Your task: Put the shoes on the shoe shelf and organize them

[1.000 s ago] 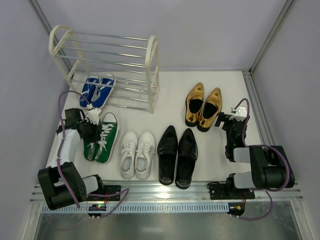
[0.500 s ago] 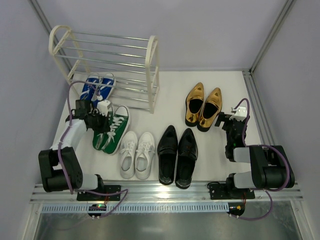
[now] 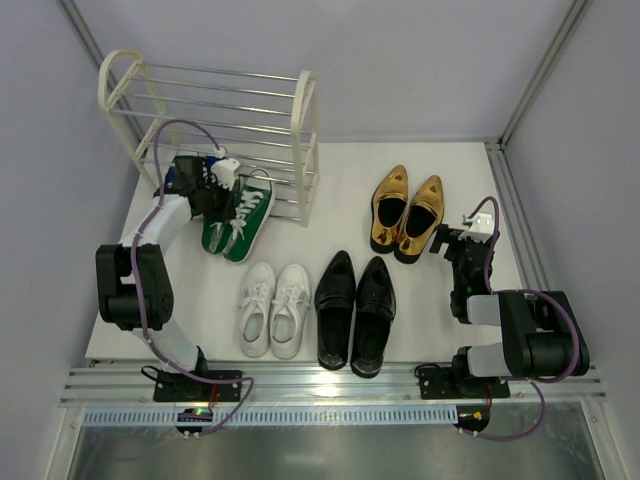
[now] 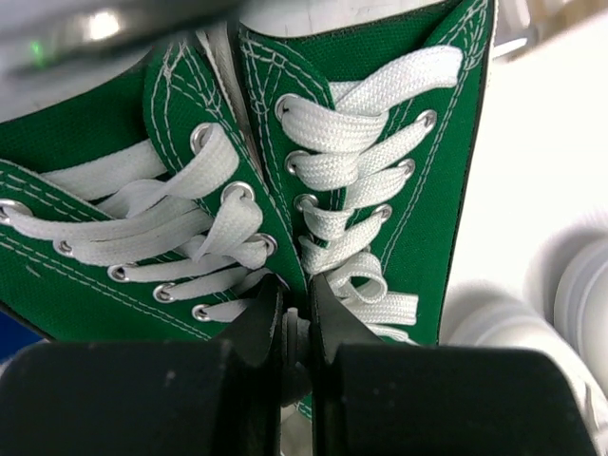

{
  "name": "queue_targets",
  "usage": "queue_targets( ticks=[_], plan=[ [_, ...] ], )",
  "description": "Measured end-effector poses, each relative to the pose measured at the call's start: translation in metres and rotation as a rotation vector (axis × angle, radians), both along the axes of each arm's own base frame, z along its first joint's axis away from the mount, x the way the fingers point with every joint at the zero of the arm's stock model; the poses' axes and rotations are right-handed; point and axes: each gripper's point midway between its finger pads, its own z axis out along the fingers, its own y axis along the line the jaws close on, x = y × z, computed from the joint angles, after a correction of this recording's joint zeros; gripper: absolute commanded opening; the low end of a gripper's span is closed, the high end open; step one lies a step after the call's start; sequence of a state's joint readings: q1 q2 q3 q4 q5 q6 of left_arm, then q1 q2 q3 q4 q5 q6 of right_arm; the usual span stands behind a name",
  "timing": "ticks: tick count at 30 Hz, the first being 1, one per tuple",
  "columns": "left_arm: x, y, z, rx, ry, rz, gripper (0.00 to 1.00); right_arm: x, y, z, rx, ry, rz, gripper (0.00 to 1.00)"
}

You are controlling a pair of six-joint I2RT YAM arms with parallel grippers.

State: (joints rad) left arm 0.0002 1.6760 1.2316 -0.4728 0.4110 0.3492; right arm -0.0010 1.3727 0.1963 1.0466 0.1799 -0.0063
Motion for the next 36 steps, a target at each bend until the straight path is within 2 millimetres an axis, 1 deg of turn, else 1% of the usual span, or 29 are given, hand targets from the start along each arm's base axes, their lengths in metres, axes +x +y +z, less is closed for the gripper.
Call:
queue_targets(
  ticks=[2, 6, 11, 18, 21, 22, 24, 26, 27, 28, 30, 31, 33, 36],
  plan=[
    [0.011, -0.009, 0.000, 0.003, -0.009, -0.014, 0.00, 0.000, 0.000, 0.000, 0.000, 0.000, 0.000, 0.97],
    [0.024, -0.025, -0.002, -0.008, 0.003, -0.033, 0.00, 0.000, 0.000, 0.000, 0.000, 0.000, 0.000, 0.97],
    [0.046, -0.033, -0.008, -0.004, -0.001, -0.034, 0.00, 0.000, 0.000, 0.000, 0.000, 0.000, 0.000, 0.98],
    [0.053, -0.032, -0.016, -0.011, -0.010, 0.025, 0.00, 0.000, 0.000, 0.000, 0.000, 0.000, 0.000, 0.97],
    [0.054, -0.035, -0.016, -0.026, -0.016, 0.031, 0.02, 0.000, 0.000, 0.000, 0.000, 0.000, 0.000, 0.97],
    [0.054, -0.036, -0.016, -0.033, -0.014, 0.029, 0.04, 0.000, 0.000, 0.000, 0.000, 0.000, 0.000, 0.97],
    [0.054, -0.040, -0.018, -0.044, -0.009, 0.018, 0.09, 0.000, 0.000, 0.000, 0.000, 0.000, 0.000, 0.97],
    [0.056, -0.044, -0.021, -0.051, -0.008, 0.005, 0.23, 0.000, 0.000, 0.000, 0.000, 0.000, 0.000, 0.97],
    [0.058, -0.046, -0.021, -0.055, -0.013, -0.002, 0.39, 0.000, 0.000, 0.000, 0.000, 0.000, 0.000, 0.97],
    [0.059, -0.049, -0.020, -0.058, -0.018, -0.008, 0.46, 0.000, 0.000, 0.000, 0.000, 0.000, 0.000, 0.97],
    [0.062, -0.052, -0.017, -0.064, -0.030, -0.007, 0.56, 0.000, 0.000, 0.000, 0.000, 0.000, 0.000, 0.97],
    [0.063, -0.053, -0.015, -0.072, -0.036, -0.009, 0.63, 0.000, 0.000, 0.000, 0.000, 0.000, 0.000, 0.97],
    [0.065, -0.055, -0.013, -0.080, -0.045, -0.006, 0.70, 0.000, 0.000, 0.000, 0.000, 0.000, 0.000, 0.97],
    [0.068, -0.057, -0.009, -0.089, -0.072, 0.003, 0.73, 0.000, 0.000, 0.000, 0.000, 0.000, 0.000, 0.97]
  ],
)
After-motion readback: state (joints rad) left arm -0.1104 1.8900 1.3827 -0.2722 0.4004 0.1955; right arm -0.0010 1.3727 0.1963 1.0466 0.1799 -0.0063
